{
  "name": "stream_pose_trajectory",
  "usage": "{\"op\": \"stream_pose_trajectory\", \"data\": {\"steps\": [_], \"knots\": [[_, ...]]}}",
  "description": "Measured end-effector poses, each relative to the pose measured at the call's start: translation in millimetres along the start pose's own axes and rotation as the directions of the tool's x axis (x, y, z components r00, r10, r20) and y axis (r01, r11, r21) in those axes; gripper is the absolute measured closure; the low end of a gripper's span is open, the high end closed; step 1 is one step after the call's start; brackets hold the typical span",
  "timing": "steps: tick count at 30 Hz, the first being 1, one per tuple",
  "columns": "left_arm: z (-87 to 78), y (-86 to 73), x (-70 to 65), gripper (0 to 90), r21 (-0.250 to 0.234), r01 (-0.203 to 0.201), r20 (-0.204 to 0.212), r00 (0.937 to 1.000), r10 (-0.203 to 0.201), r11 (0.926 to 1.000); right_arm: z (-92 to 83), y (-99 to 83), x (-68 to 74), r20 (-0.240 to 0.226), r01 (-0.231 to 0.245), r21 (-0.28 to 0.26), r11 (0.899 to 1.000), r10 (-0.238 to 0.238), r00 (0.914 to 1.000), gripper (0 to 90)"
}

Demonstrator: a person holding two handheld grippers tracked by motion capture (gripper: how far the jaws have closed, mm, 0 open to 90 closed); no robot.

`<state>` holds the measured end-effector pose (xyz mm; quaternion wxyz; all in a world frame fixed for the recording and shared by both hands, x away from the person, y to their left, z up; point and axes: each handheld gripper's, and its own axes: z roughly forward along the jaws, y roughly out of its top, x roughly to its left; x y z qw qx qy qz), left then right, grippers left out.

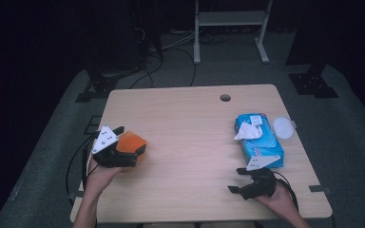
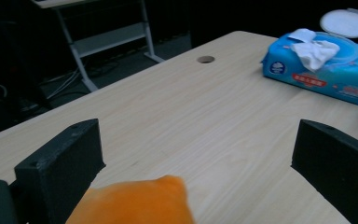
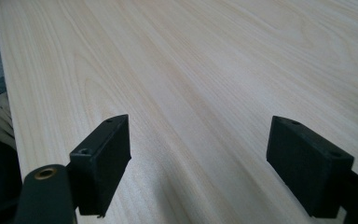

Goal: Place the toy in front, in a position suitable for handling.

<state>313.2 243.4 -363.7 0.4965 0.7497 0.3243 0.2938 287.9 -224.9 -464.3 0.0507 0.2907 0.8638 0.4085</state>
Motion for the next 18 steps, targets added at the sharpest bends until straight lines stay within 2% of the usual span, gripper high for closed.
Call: {"op": "stream_pose_trajectory", "data": {"steps": [4, 7, 14, 18], "knots": [[-6.4, -6.1, 15.4, 1.2, 0.002, 0.028, -0.037, 0.9989, -0.028, 0.9996, 0.3, 0.5, 0.8, -0.001, 0.002, 0.002, 1.000, -0.002, 1.0000, 20.5], [-8.7, -13.5, 25.2, 1.2, 0.006, 0.049, -0.047, 0.9977, -0.049, 0.9988, 0.5, 0.5, 1.4, 0.000, 0.006, 0.005, 1.000, -0.006, 1.0000, 20.5], [-2.4, -34.0, 38.2, 3.9, 0.040, 0.077, -0.071, 0.9947, -0.074, 0.9962, 1.2, 0.7, 2.5, 0.004, 0.015, 0.011, 1.000, -0.015, 0.9999, 20.5], [-0.2, -43.7, 44.5, 4.5, 0.047, 0.113, -0.077, 0.9910, -0.110, 0.9924, 1.2, 0.5, 3.0, 0.002, 0.019, 0.015, 1.000, -0.019, 0.9998, 20.5]]}}
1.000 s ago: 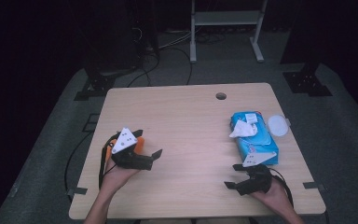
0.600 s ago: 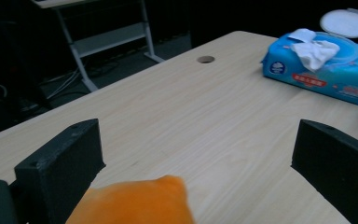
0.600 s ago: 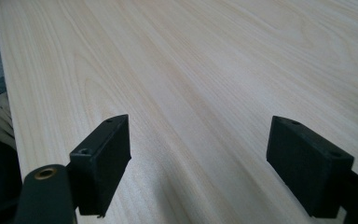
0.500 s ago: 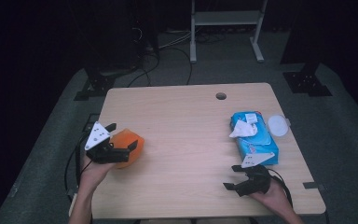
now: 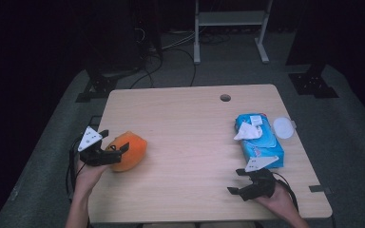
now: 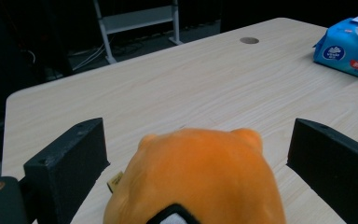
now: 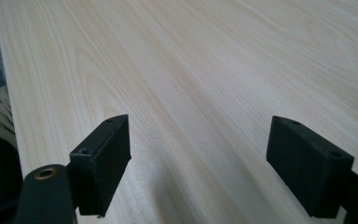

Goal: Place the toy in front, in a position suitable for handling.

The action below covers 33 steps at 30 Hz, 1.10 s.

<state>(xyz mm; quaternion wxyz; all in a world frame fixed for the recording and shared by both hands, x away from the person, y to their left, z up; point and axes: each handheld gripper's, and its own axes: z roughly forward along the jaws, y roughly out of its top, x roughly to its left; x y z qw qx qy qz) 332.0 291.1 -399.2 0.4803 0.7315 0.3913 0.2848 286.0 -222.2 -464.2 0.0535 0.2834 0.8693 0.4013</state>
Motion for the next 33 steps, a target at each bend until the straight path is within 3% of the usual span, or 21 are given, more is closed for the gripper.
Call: {"op": "stream_pose_trajectory", "data": {"steps": [5, 7, 11, 16, 21, 29, 33], "knots": [[4.4, -9.1, 6.3, 5.6, 0.014, 0.024, -0.001, 0.9997, -0.024, 0.9996, 0.0, 0.0, 0.3, -0.001, 0.003, 0.000, 1.000, -0.003, 1.0000, 20.5], [7.6, -12.8, 6.8, 7.3, 0.030, 0.028, 0.016, 0.9995, -0.029, 0.9992, -0.1, 0.0, 0.5, -0.002, 0.004, 0.000, 1.000, -0.004, 1.0000, 20.5], [15.6, -18.6, 6.2, 8.4, 0.068, 0.016, 0.031, 0.9994, -0.018, 0.9976, 0.6, 0.1, 1.1, -0.003, 0.007, 0.006, 1.000, -0.007, 1.0000, 20.5], [20.3, -24.6, 6.2, 12.3, 0.103, 0.051, 0.070, 0.9959, -0.058, 0.9934, 0.7, 0.2, 1.7, -0.002, 0.010, 0.005, 1.000, -0.010, 1.0000, 20.5], [22.1, -30.2, 5.8, 14.2, 0.116, 0.064, 0.085, 0.9936, -0.074, 0.9912, 0.2, 0.3, 1.9, 0.000, 0.016, 0.006, 1.000, -0.016, 0.9999, 20.5], [20.8, -36.0, 4.7, 27.6, 0.138, 0.035, 0.115, 0.9921, -0.051, 0.9899, -0.4, 0.6, 2.7, 0.003, 0.019, 0.005, 1.000, -0.019, 0.9998, 20.5], [20.0, -35.7, 1.8, 35.4, 0.146, 0.013, 0.106, 0.9940, -0.028, 0.9892, -0.2, 0.5, 2.8, 0.003, 0.020, 0.005, 1.000, -0.020, 0.9998, 20.5]]}}
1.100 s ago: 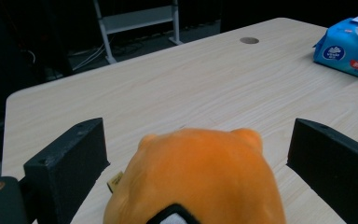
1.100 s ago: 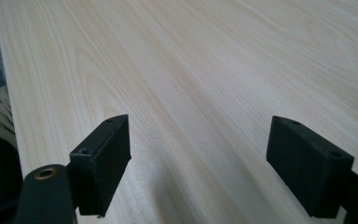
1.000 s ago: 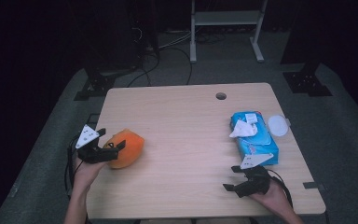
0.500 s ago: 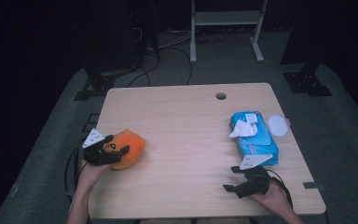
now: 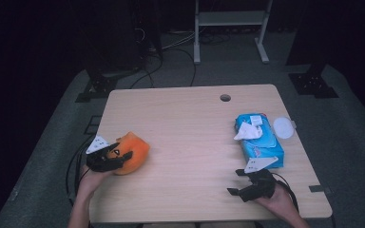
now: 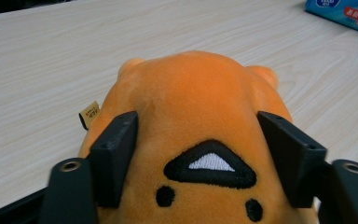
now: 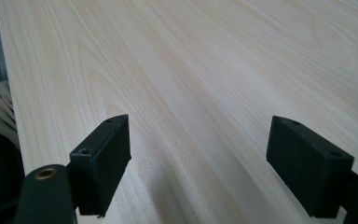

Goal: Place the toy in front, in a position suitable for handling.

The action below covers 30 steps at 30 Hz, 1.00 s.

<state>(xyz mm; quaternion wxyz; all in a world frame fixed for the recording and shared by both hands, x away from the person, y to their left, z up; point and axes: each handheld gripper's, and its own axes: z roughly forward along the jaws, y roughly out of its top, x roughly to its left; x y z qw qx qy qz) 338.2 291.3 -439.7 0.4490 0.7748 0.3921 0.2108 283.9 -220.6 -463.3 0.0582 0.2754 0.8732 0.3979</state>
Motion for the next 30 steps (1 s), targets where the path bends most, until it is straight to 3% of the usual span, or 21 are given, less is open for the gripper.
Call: {"op": "stream_pose_trajectory", "data": {"steps": [4, 8, 16, 22, 26, 30], "knots": [[-0.8, 0.6, -1.5, 42.0, -0.007, -0.011, -0.014, 0.9998, 0.010, 0.9999, 0.2, -0.1, -0.1, 0.000, 0.002, 0.001, 1.000, -0.002, 1.0000, 20.5], [-2.2, 1.3, -1.6, 42.8, -0.014, -0.004, -0.008, 1.0000, 0.004, 0.9999, -0.3, -0.1, -0.1, 0.001, 0.000, -0.002, 1.000, 0.000, 1.0000, 20.5], [-7.1, 2.4, 5.5, 48.9, -0.070, 0.061, 0.012, 0.9981, -0.060, 0.9957, 0.5, -0.2, -0.8, -0.001, 0.001, -0.001, 1.000, -0.001, 1.0000, 20.5], [-12.7, 2.9, 10.0, 51.2, -0.133, 0.112, 0.004, 0.9937, -0.112, 0.9847, 0.4, -0.2, -1.3, 0.002, -0.002, -0.004, 1.000, 0.002, 1.0000, 20.4], [-19.4, 5.4, 12.1, 51.5, -0.178, 0.149, 0.014, 0.9888, -0.148, 0.9728, 0.2, -0.4, -1.6, 0.002, -0.004, -0.007, 1.000, 0.004, 1.0000, 20.5], [-27.9, 14.5, 8.3, 51.4, -0.221, 0.145, 0.027, 0.9894, -0.142, 0.9645, 0.4, -0.3, -1.8, 0.003, -0.004, -0.005, 1.000, 0.004, 1.0000, 20.5]]}}
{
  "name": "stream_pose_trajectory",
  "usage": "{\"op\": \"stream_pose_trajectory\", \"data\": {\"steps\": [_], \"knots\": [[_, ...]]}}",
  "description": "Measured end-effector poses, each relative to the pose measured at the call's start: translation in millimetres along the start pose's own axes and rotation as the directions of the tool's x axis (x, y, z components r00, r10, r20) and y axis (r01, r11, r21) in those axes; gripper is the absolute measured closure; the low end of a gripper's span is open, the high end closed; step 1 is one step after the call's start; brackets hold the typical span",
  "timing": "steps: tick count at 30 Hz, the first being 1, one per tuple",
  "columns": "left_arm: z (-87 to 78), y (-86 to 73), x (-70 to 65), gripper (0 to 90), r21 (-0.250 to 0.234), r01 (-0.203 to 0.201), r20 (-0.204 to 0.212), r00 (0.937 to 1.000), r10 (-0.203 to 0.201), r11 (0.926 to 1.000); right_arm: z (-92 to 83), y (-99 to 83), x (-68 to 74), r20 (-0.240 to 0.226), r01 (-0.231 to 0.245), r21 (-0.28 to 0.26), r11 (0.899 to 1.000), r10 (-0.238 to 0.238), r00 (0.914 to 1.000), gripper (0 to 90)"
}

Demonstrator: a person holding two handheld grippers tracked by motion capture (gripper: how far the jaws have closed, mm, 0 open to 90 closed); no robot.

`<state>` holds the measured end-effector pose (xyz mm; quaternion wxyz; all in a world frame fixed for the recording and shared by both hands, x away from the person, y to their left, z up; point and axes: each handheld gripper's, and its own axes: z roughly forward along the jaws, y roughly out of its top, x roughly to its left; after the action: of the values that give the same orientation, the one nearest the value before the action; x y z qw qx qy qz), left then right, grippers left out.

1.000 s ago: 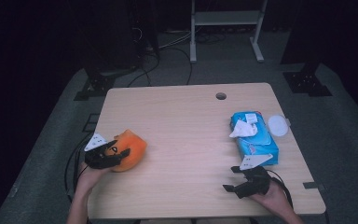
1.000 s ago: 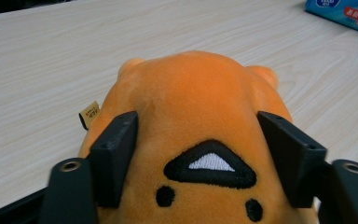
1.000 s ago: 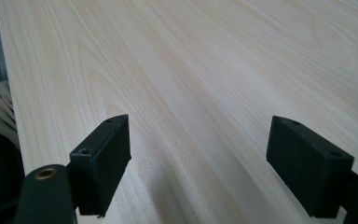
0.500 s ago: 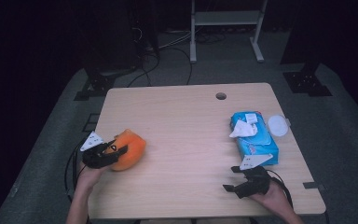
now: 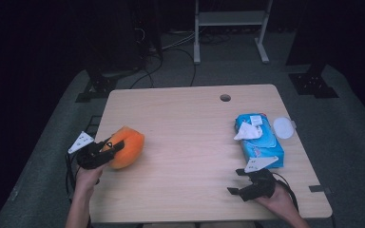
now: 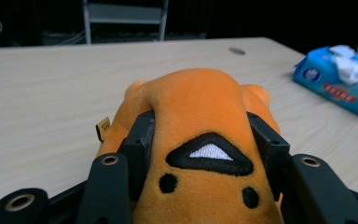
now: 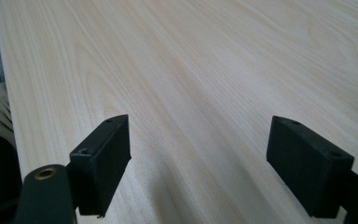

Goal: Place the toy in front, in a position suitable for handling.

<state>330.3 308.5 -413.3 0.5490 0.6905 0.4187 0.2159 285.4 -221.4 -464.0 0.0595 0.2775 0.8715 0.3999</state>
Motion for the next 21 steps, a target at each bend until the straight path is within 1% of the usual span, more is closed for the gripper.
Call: {"op": "stream_pose_trajectory", "data": {"steps": [3, 7, 9, 13, 16, 19, 21], "knots": [[-3.4, 9.3, -8.1, 51.4, -0.034, -0.017, 0.026, 0.9995, 0.018, 0.9993, -0.1, 0.0, 0.0, 0.000, 0.000, -0.002, 1.000, 0.000, 1.0000, 20.5], [-0.7, 18.6, -23.6, 51.4, -0.043, -0.055, 0.065, 0.9962, 0.057, 0.9976, 0.1, 0.0, -0.3, 0.001, 0.000, 0.000, 1.000, 0.000, 1.0000, 20.5], [1.6, 21.5, -30.3, 51.5, -0.050, -0.062, 0.091, 0.9937, 0.066, 0.9968, -0.2, 0.1, -0.1, 0.002, 0.001, -0.001, 1.000, -0.001, 1.0000, 20.5], [5.0, 29.8, -46.8, 51.4, -0.062, -0.094, 0.135, 0.9857, 0.101, 0.9937, -1.0, 0.0, -0.3, 0.003, 0.001, -0.004, 1.000, -0.001, 1.0000, 20.5], [7.7, 35.1, -59.1, 51.4, -0.073, -0.110, 0.171, 0.9777, 0.122, 0.9912, -1.6, -0.1, -0.8, 0.007, -0.004, -0.004, 1.000, 0.004, 1.0000, 20.5], [12.2, 38.9, -71.4, 51.4, -0.069, -0.140, 0.200, 0.9680, 0.152, 0.9877, -1.8, -0.8, -1.2, 0.007, -0.006, -0.005, 1.000, 0.006, 1.0000, 20.5], [16.9, 40.3, -79.7, 51.4, -0.057, -0.158, 0.209, 0.9637, 0.166, 0.9858, -1.9, -1.0, -1.0, 0.007, -0.008, -0.005, 1.000, 0.008, 0.9999, 20.5]]}}
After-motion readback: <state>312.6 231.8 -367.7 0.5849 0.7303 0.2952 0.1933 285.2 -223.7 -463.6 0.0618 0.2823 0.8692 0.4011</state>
